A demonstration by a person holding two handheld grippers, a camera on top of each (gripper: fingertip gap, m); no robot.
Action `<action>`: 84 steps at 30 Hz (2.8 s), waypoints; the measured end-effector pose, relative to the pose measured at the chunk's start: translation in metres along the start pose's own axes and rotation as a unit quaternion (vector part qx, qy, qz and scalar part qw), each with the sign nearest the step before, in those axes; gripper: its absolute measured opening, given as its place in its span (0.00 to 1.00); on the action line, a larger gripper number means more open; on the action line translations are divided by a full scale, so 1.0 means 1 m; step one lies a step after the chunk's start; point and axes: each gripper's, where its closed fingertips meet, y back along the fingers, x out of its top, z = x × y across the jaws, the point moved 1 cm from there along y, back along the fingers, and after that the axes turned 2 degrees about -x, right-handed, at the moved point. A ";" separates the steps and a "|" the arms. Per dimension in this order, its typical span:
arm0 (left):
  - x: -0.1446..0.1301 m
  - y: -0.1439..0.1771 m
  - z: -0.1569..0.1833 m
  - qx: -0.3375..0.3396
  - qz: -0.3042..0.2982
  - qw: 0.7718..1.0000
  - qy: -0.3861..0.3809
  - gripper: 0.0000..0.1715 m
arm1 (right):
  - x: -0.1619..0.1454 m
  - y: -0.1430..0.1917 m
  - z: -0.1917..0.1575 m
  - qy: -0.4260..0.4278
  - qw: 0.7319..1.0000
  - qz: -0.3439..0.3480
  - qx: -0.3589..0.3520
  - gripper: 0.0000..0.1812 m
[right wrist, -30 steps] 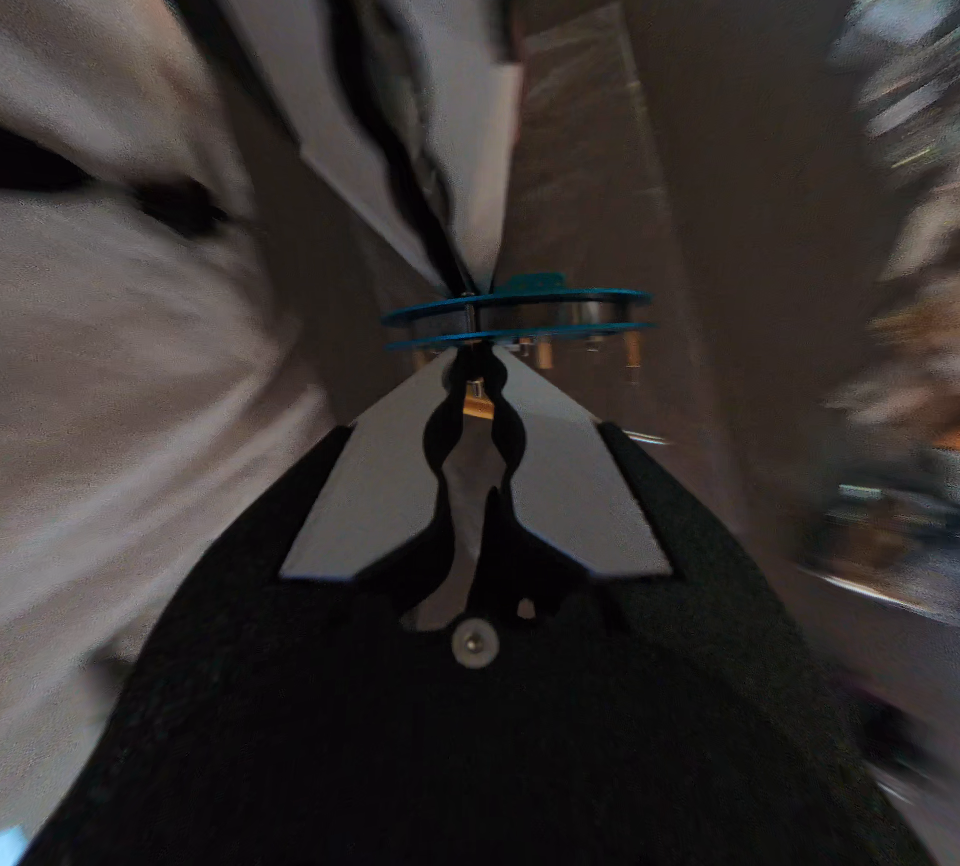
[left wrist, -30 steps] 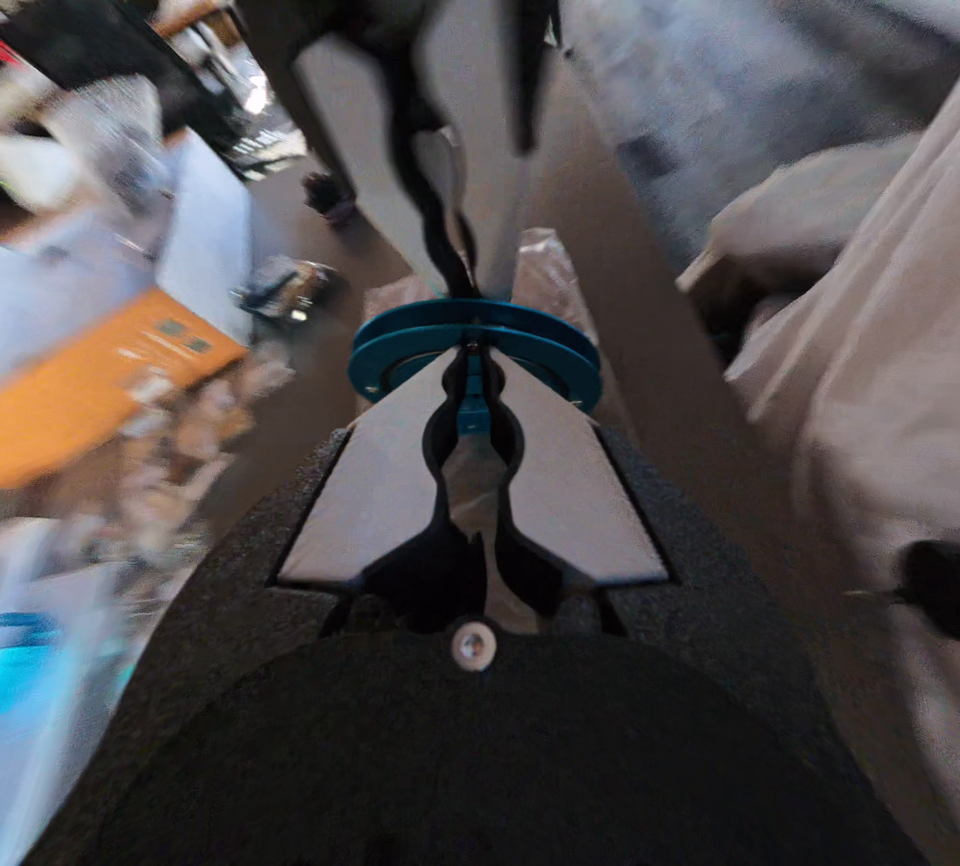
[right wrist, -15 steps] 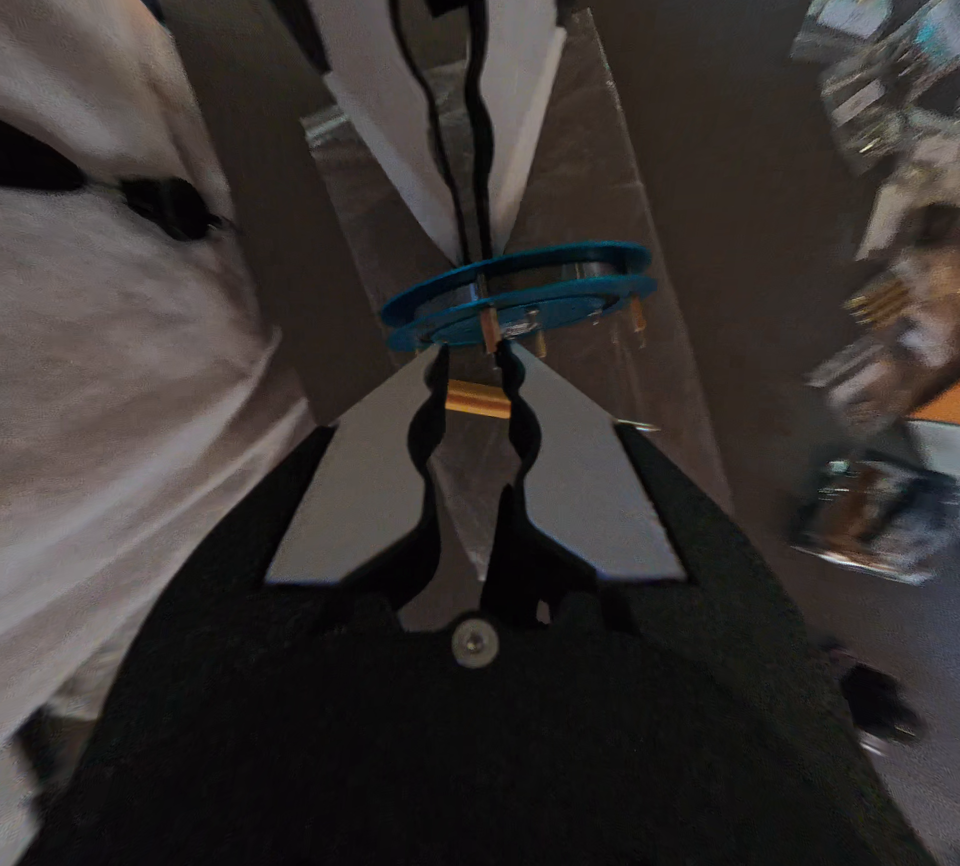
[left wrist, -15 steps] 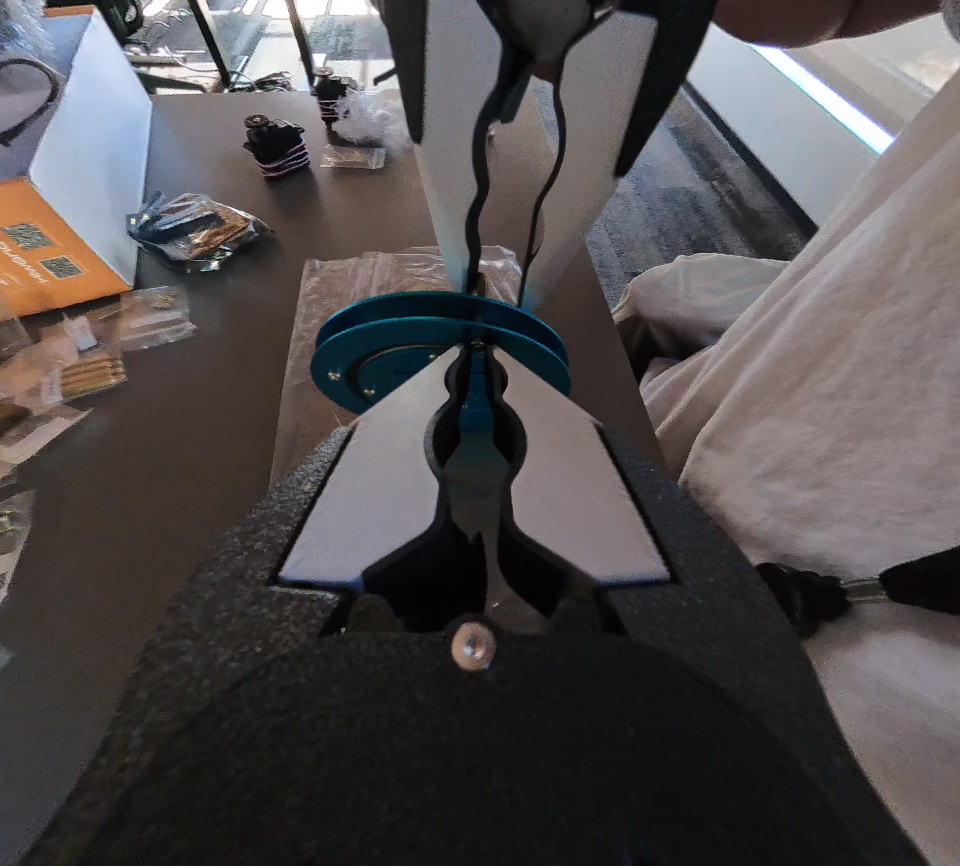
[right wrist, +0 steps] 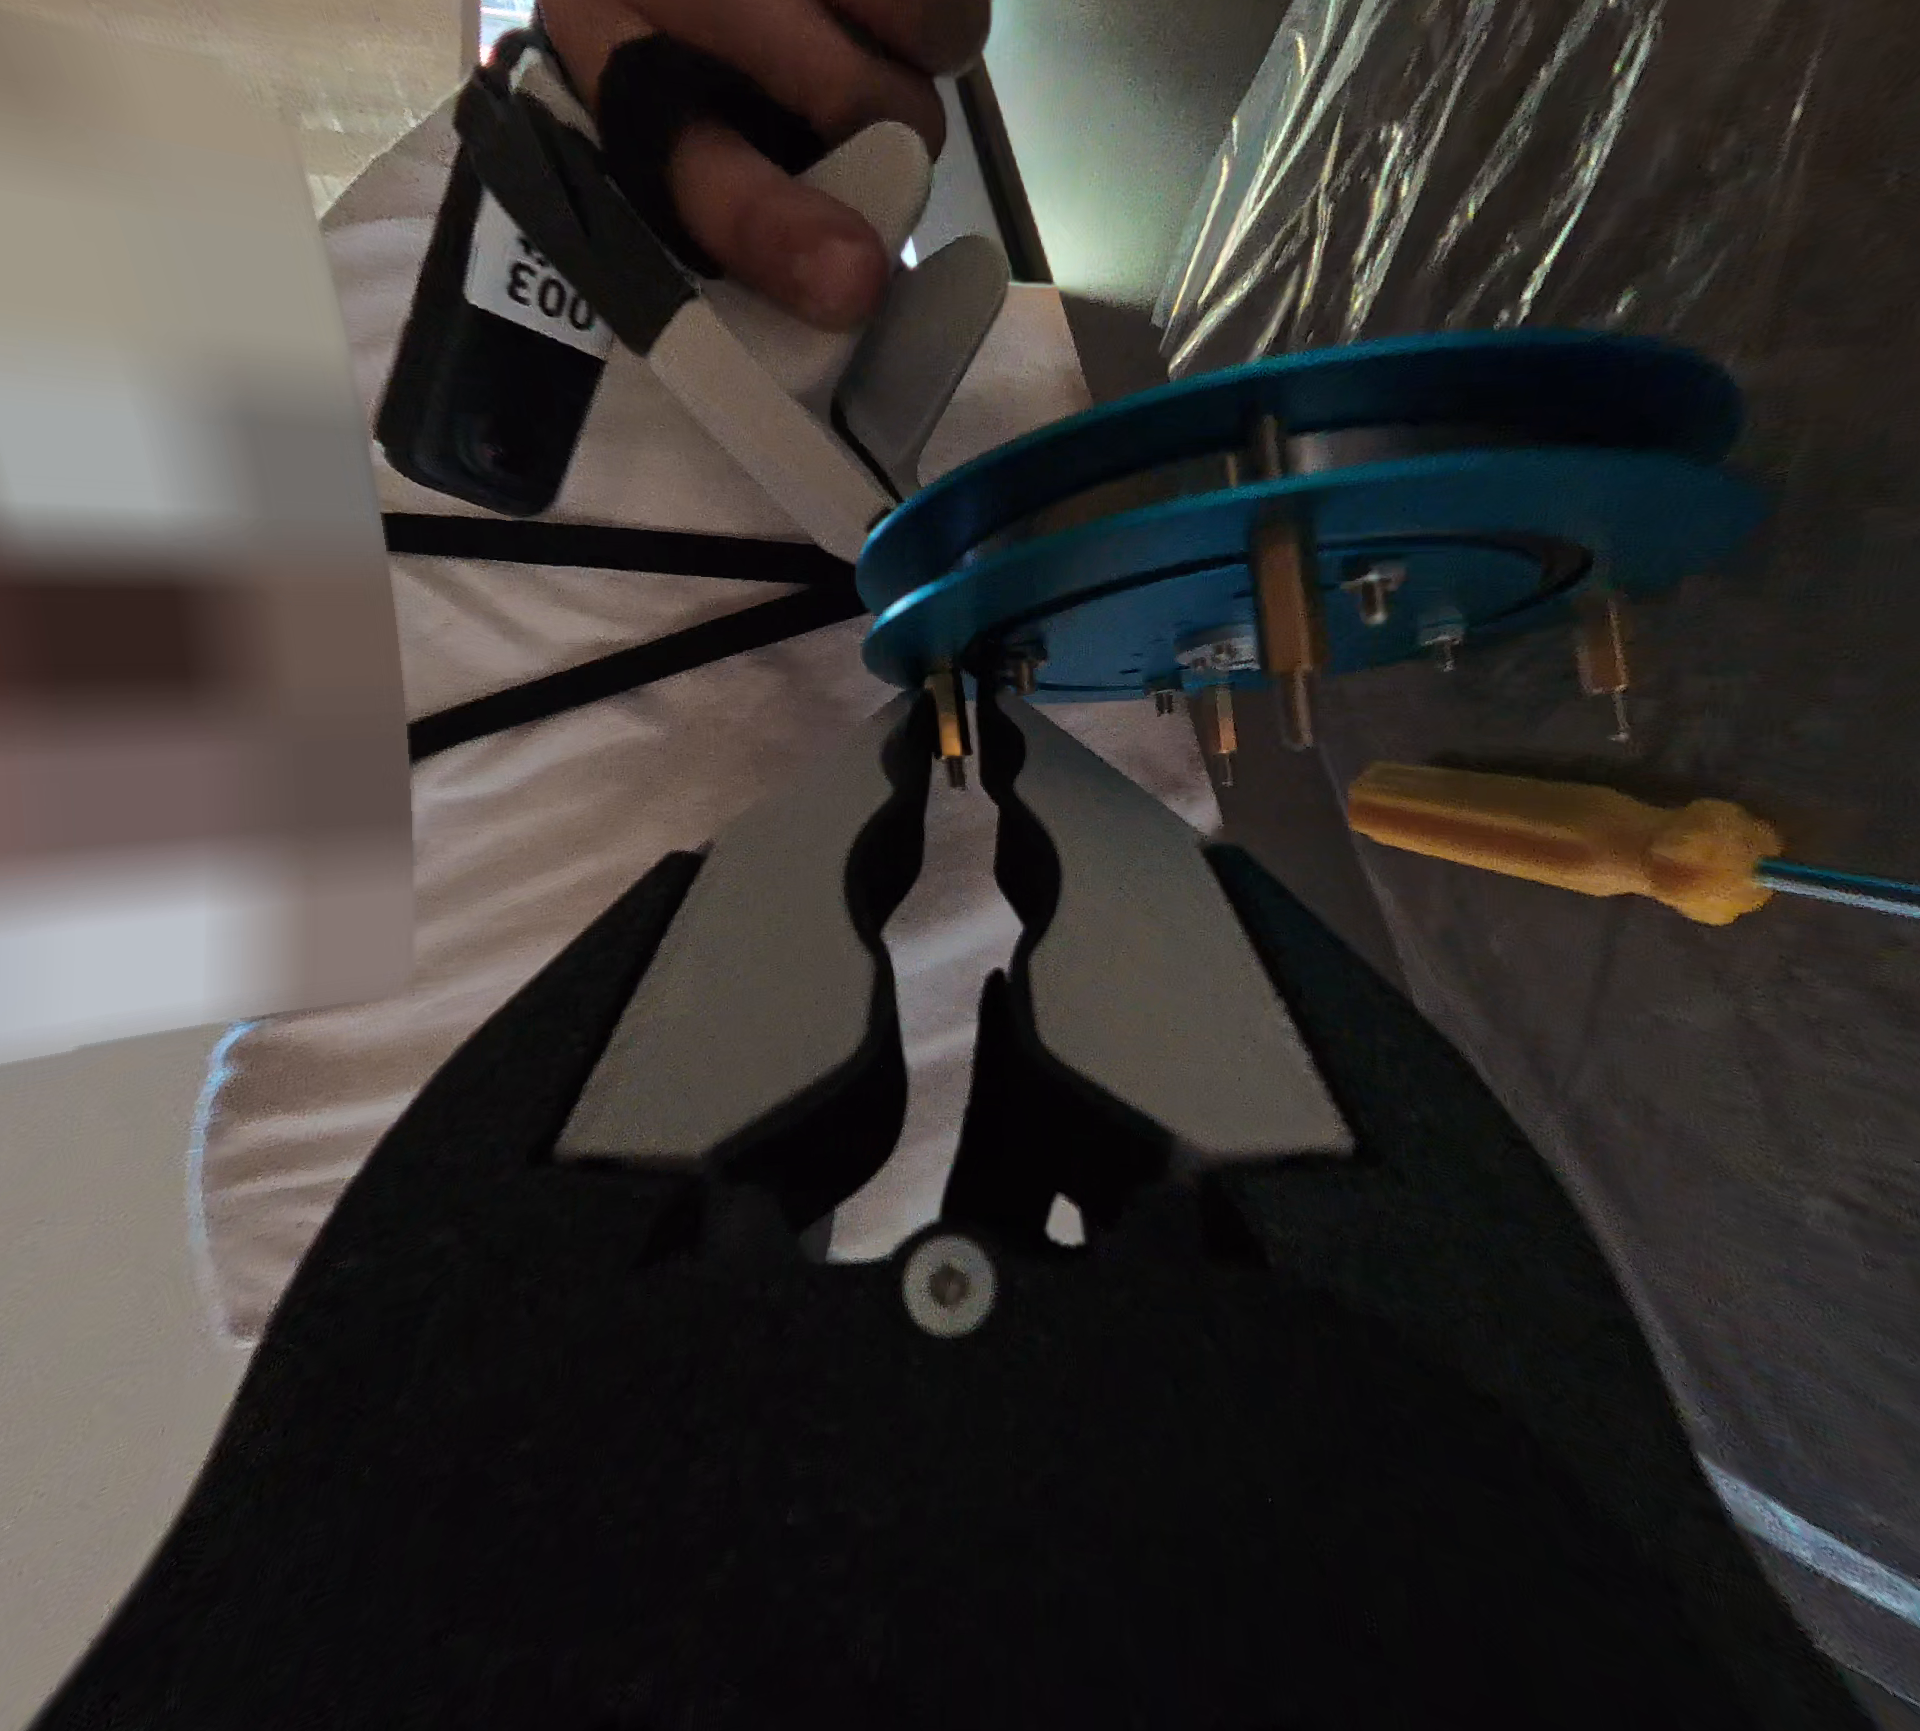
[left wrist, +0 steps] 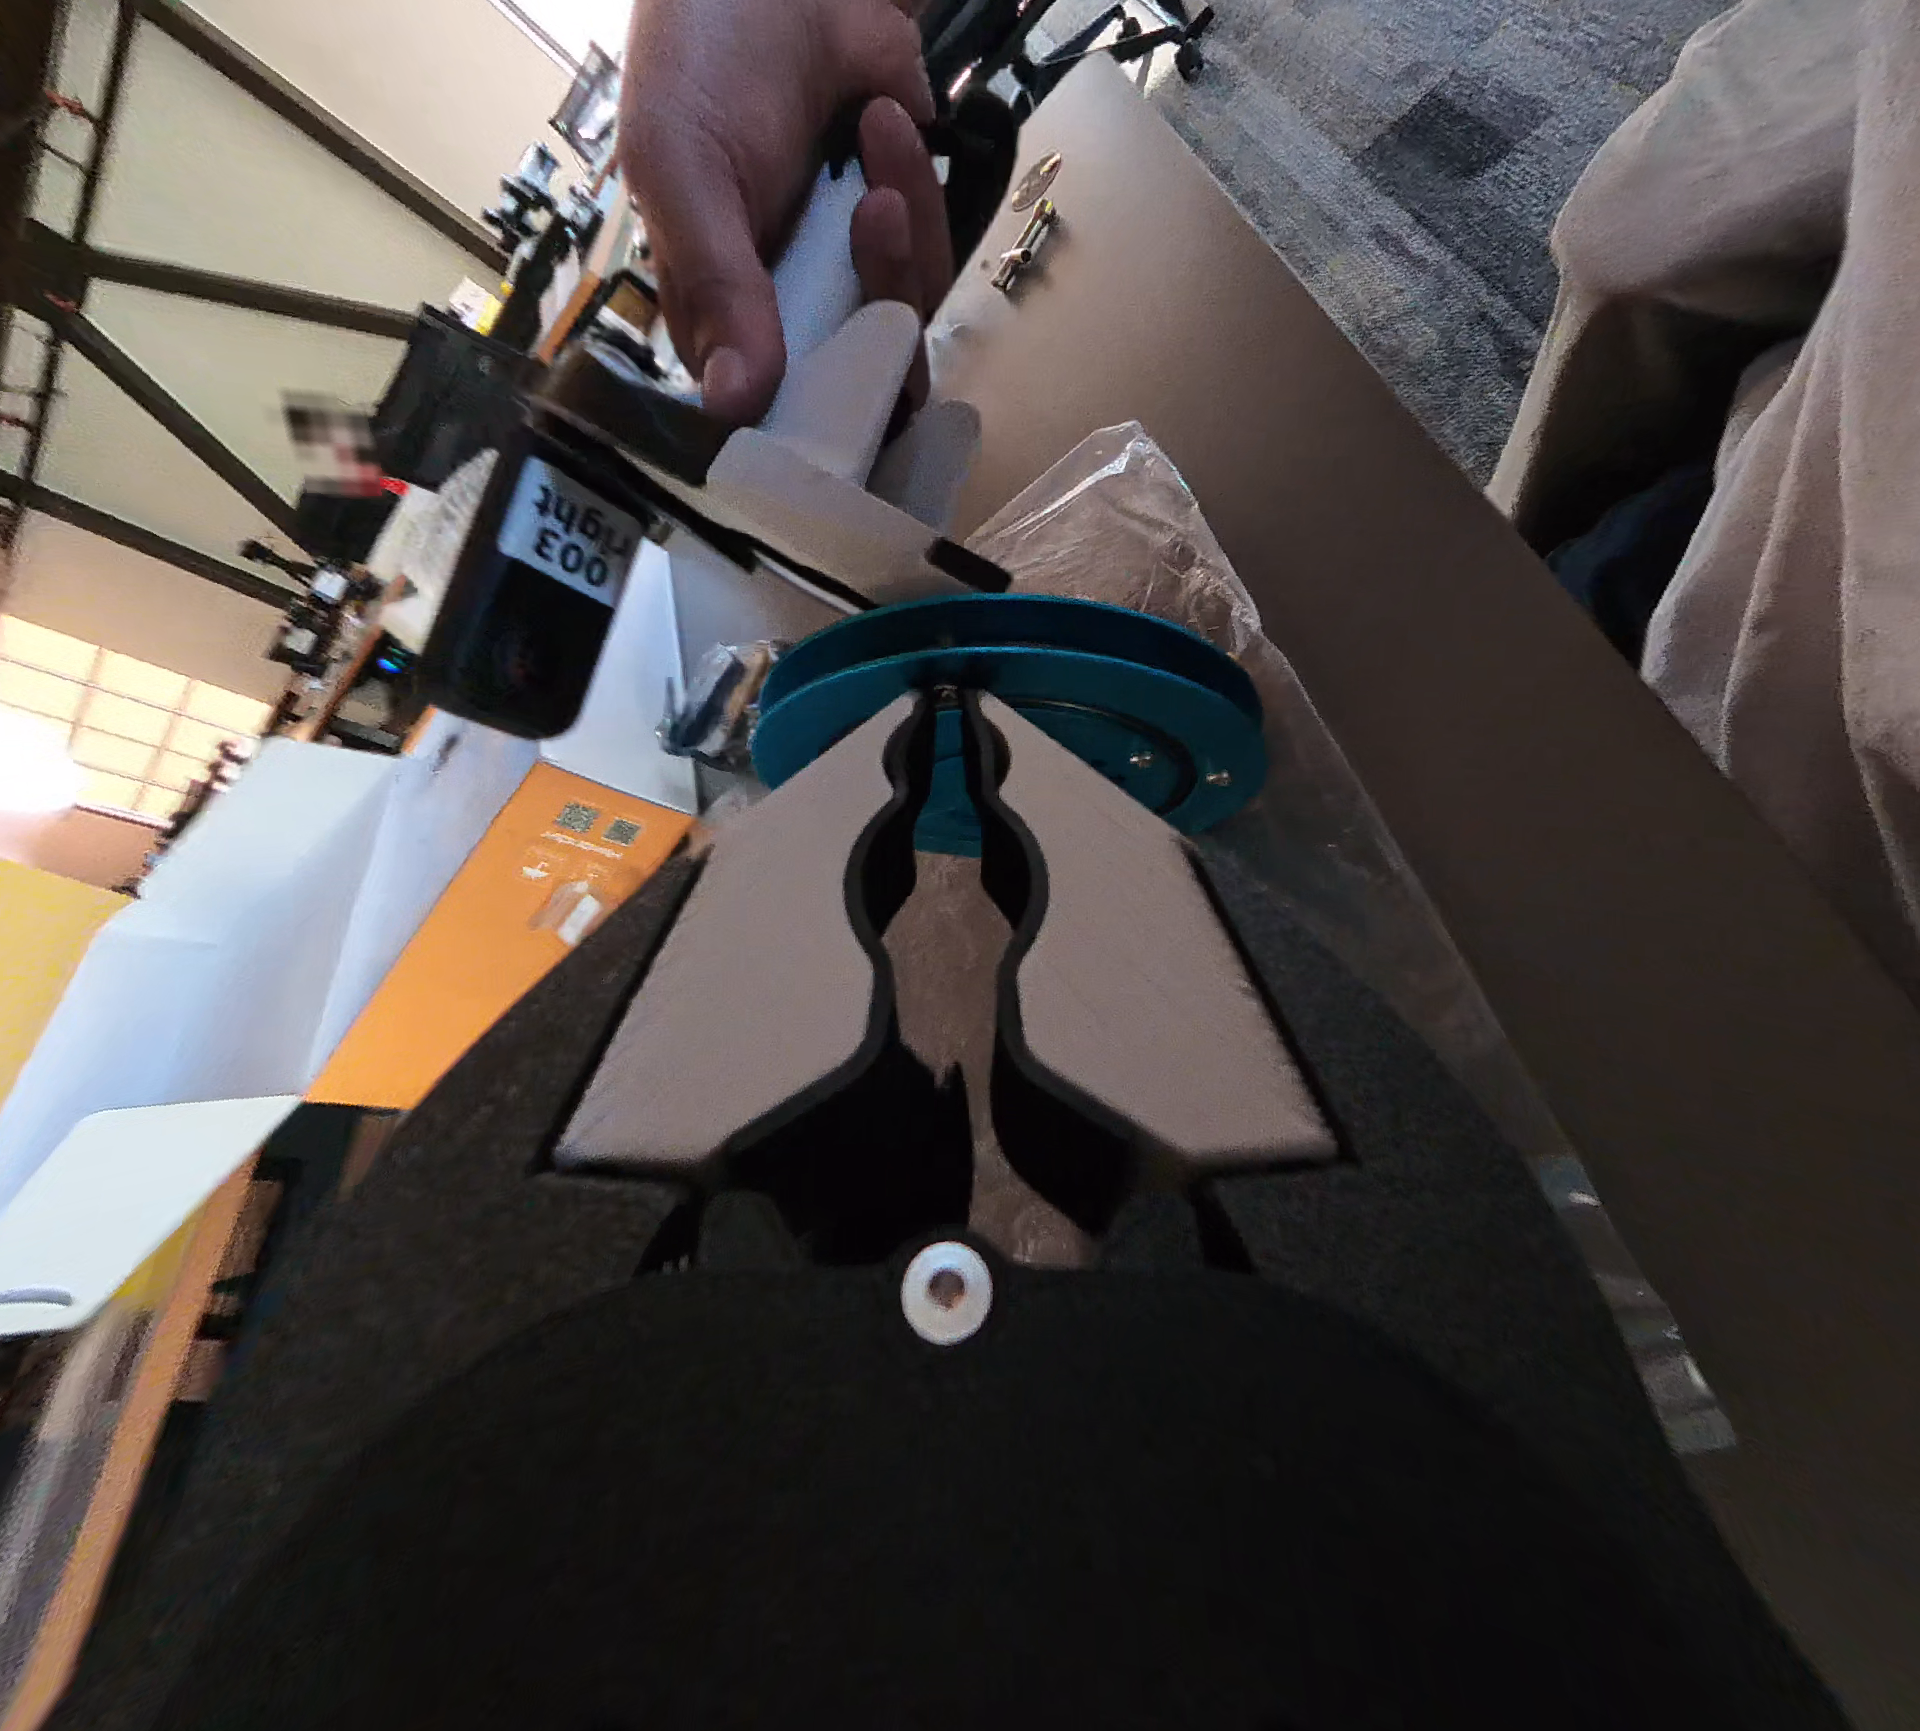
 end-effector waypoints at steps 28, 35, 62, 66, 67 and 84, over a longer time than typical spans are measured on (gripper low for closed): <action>-0.007 -0.003 -0.008 -0.075 0.026 0.973 0.217 0.00 | 0.003 0.013 0.007 0.169 0.959 0.039 -0.225 0.02; -0.011 0.000 -0.013 -0.141 0.052 0.918 0.366 0.01 | 0.011 0.013 0.007 0.259 0.920 0.141 -0.257 0.02; -0.026 0.007 -0.023 0.010 0.058 0.869 0.490 0.01 | 0.030 0.018 -0.005 0.299 0.842 0.429 -0.132 0.02; -0.017 0.005 -0.025 -0.044 0.123 0.823 0.553 0.08 | 0.019 0.022 -0.005 0.302 0.840 0.436 -0.113 0.02; -0.011 0.007 -0.026 -0.064 0.152 0.804 0.571 0.09 | 0.017 0.021 -0.005 0.307 0.840 0.434 -0.111 0.02; -0.007 -0.004 -0.019 -0.166 0.201 0.694 0.671 0.04 | 0.006 0.019 -0.006 0.626 0.579 0.344 -0.394 0.02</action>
